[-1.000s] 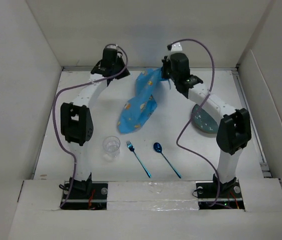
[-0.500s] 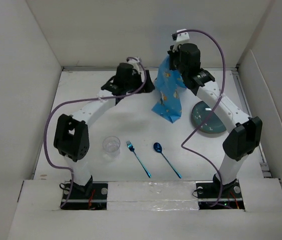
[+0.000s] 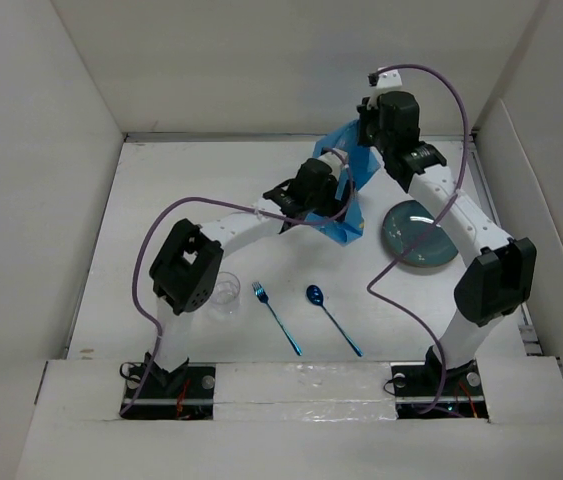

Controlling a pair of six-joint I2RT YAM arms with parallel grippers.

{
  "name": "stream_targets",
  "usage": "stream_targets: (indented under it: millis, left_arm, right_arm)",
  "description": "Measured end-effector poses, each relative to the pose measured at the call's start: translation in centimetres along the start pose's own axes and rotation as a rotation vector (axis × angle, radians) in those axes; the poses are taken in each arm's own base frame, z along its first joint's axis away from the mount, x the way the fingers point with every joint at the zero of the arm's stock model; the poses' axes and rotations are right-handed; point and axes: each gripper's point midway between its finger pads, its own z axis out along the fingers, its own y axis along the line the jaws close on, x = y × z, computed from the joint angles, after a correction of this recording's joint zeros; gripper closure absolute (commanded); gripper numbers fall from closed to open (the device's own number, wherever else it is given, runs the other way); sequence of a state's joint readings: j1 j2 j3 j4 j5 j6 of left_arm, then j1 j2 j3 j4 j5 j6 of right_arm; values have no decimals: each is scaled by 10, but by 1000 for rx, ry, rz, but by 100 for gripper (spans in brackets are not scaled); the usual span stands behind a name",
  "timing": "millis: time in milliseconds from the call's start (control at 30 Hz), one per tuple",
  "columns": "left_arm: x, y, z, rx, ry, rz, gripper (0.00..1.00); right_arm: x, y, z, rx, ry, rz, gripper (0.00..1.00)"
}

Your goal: Set the dinner table for one person

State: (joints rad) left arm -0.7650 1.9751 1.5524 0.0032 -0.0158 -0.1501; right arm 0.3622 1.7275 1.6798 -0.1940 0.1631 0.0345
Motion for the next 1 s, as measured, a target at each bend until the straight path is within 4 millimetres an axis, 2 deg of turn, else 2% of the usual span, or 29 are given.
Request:
stream_targets:
  millis: [133, 233, 333, 400, 433, 500, 533, 567, 600, 633, 700, 733, 900, 933, 1000]
  left_arm:
    - [6, 22, 21, -89, 2, 35, 6]
    - [-1, 33, 32, -138, -10, 61, 1]
    - [-13, 35, 36, -147, -33, 90, 3]
    - [-23, 32, 37, -133, -54, 97, 9]
    - [-30, 30, 38, -125, -70, 100, 22]
    - [-44, 28, 43, -112, -103, 96, 34]
    - [-49, 26, 45, -102, -119, 95, 49]
    - [-52, 25, 48, -87, -133, 84, 55]
    - [-52, 24, 50, -67, -136, 80, 63]
    - [-52, 24, 52, -49, -136, 73, 76]
    - [-51, 27, 57, -17, -135, 55, 89]
    - [-51, 28, 59, -5, -134, 50, 100]
    - [-53, 37, 68, 21, -134, 34, 100]
    - [-53, 38, 68, 22, -146, 33, 74]
    - [-46, 41, 63, 19, -159, 32, 43]
  right_arm:
    - [3, 2, -8, -23, 5, 15, 100]
    - [5, 1, -12, -33, 10, 22, 100]
    - [5, -1, -12, -40, 10, 33, 100]
    - [5, -2, -11, -48, 11, 45, 100]
    - [5, -2, -11, -54, 11, 48, 100]
    - [5, -2, -11, -60, 12, 58, 100]
    - [5, -2, -11, -61, 12, 61, 100]
    - [5, -2, -11, -64, 12, 63, 100]
    - [4, -1, -11, -69, 13, 66, 100]
    - [4, -1, -12, -72, 12, 70, 100]
    - [3, -1, -12, -78, 12, 76, 100]
    - [3, 0, -12, -81, 11, 78, 100]
    - [-1, -5, -15, -80, 2, 88, 100]
    - [-3, -8, -16, -76, -1, 90, 100]
    - [-6, -13, -17, -70, -9, 93, 100]
